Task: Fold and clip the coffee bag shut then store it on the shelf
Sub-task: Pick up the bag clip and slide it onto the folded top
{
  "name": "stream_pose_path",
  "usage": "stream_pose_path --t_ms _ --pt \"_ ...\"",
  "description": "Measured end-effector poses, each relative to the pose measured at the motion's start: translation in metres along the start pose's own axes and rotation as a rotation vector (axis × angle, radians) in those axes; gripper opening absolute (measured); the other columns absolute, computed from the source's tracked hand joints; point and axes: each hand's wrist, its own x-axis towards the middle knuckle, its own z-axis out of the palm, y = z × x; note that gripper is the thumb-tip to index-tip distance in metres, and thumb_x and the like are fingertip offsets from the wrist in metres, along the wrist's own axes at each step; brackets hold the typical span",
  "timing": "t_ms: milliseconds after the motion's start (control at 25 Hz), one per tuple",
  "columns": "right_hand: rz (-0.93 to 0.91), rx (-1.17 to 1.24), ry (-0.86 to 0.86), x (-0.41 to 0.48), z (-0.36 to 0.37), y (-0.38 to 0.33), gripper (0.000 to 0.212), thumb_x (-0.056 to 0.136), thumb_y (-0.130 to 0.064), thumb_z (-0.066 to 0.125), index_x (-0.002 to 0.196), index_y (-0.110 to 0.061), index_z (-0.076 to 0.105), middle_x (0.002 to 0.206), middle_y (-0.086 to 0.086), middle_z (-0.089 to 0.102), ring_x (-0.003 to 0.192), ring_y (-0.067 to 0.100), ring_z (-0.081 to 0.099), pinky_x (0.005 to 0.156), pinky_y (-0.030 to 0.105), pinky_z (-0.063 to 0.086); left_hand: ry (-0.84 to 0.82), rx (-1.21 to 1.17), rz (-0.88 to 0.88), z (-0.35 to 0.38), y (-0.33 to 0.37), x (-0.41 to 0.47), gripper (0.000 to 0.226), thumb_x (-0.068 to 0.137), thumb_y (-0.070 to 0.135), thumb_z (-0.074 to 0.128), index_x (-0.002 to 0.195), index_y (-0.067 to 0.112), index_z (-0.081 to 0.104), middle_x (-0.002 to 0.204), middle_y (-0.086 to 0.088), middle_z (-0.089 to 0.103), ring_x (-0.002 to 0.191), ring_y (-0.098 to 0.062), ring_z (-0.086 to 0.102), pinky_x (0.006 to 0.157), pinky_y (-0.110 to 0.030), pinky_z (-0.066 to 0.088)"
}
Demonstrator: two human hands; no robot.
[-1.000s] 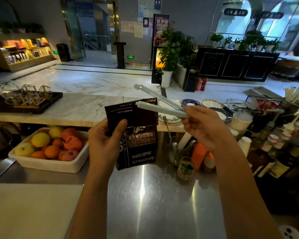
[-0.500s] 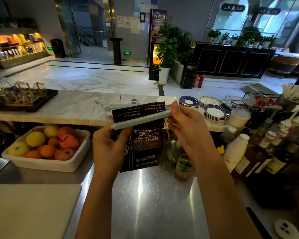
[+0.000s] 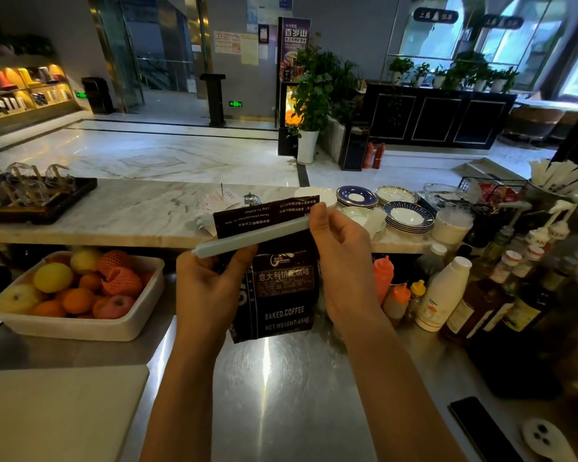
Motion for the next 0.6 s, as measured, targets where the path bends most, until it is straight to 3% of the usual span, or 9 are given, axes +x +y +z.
stream_pose_path --t_ms 120,240,360,520,600 --pt "-0.069 0.004 -0.050 -0.001 -0.006 0.005 0.040 0.077 -0.047 0.064 0.098 -0.013 0.064 0.099 0.011 0.073 0.097 0.026 0.070 0.090 0.046 0.056 -0.036 -0.047 -0.019 0.001 0.002 -0.004 0.018 0.083 0.012 0.067 0.101 0.009 0.071 0.094 -0.006 0.078 0.091 -0.021 0.074 0.079 -0.040 0.060" --pt "-0.107 0.102 -0.100 -0.004 -0.011 0.006 0.038 0.074 -0.035 0.068 0.098 -0.007 0.061 0.091 0.005 0.074 0.090 0.020 0.072 0.080 0.035 0.059 -0.096 -0.064 -0.018 0.001 0.004 -0.004 0.018 0.083 0.012 0.066 0.100 0.009 0.071 0.093 -0.004 0.078 0.091 -0.021 0.075 0.075 -0.032 0.060" --pt "-0.172 0.122 -0.044 -0.006 -0.011 0.005 0.038 0.074 -0.031 0.069 0.096 -0.002 0.060 0.082 -0.001 0.074 0.083 0.013 0.072 0.072 0.023 0.057 -0.108 -0.109 -0.039 0.004 0.004 -0.004 0.020 0.083 0.009 0.066 0.102 0.009 0.070 0.095 -0.005 0.078 0.092 -0.021 0.074 0.075 -0.028 0.059" --pt "-0.195 0.111 0.010 -0.007 -0.008 0.007 0.032 0.074 -0.031 0.069 0.091 -0.006 0.061 0.081 0.002 0.075 0.082 0.017 0.073 0.071 0.024 0.058 -0.130 -0.159 -0.142 0.005 0.002 -0.005 0.025 0.080 0.014 0.066 0.105 0.012 0.070 0.099 -0.005 0.078 0.096 -0.022 0.074 0.080 -0.032 0.058" --pt "-0.197 0.121 0.044 -0.007 -0.009 0.009 0.031 0.074 -0.033 0.069 0.090 -0.007 0.061 0.083 0.005 0.075 0.084 0.021 0.073 0.073 0.032 0.060 -0.147 -0.181 -0.183 0.005 0.004 -0.004 0.031 0.078 0.015 0.067 0.108 0.011 0.069 0.101 -0.006 0.077 0.098 -0.023 0.073 0.084 -0.036 0.058"
